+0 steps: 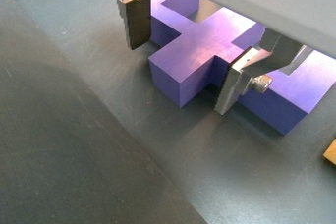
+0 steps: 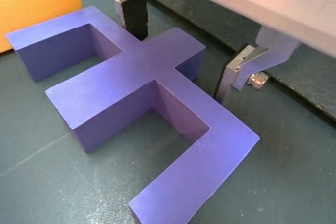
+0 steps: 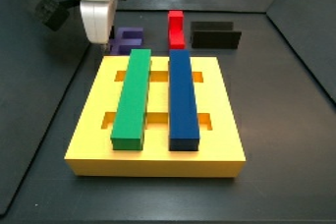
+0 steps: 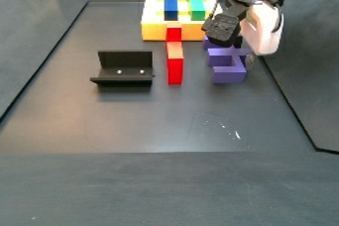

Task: Pick up the purple object. Move up. Place the purple object on the fixture. Regrasp the purple object. Move to above the board. Insert the purple object.
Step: Pick up the purple object.

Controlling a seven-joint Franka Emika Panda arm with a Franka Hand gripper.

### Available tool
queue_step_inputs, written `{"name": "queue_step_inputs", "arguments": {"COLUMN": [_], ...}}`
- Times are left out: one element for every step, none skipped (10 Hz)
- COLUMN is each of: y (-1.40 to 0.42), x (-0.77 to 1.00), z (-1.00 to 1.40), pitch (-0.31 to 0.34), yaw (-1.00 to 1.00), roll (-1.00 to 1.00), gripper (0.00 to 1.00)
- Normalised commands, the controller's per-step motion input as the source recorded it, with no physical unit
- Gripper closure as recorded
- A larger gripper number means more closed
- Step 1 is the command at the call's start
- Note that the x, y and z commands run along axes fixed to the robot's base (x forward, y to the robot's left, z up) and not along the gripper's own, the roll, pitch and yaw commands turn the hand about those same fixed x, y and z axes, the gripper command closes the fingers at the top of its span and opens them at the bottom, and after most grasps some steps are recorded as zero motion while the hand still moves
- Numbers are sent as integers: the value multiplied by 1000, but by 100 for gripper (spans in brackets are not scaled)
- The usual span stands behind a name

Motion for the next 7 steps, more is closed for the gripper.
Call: {"name": "queue_step_inputs", "arguments": {"y": [0, 0, 0, 0, 0, 0, 0], "x": [0, 0, 0, 0, 0, 0, 0], "z": [-66, 0, 0, 0, 0, 0, 0], "pitch": [0, 0, 0, 0, 0, 0, 0], "yaw": [-3, 0, 0, 0, 0, 0, 0], "roll": [0, 0, 0, 0, 0, 0, 0], "gripper": [0, 0, 100, 100, 100, 100, 100]}}
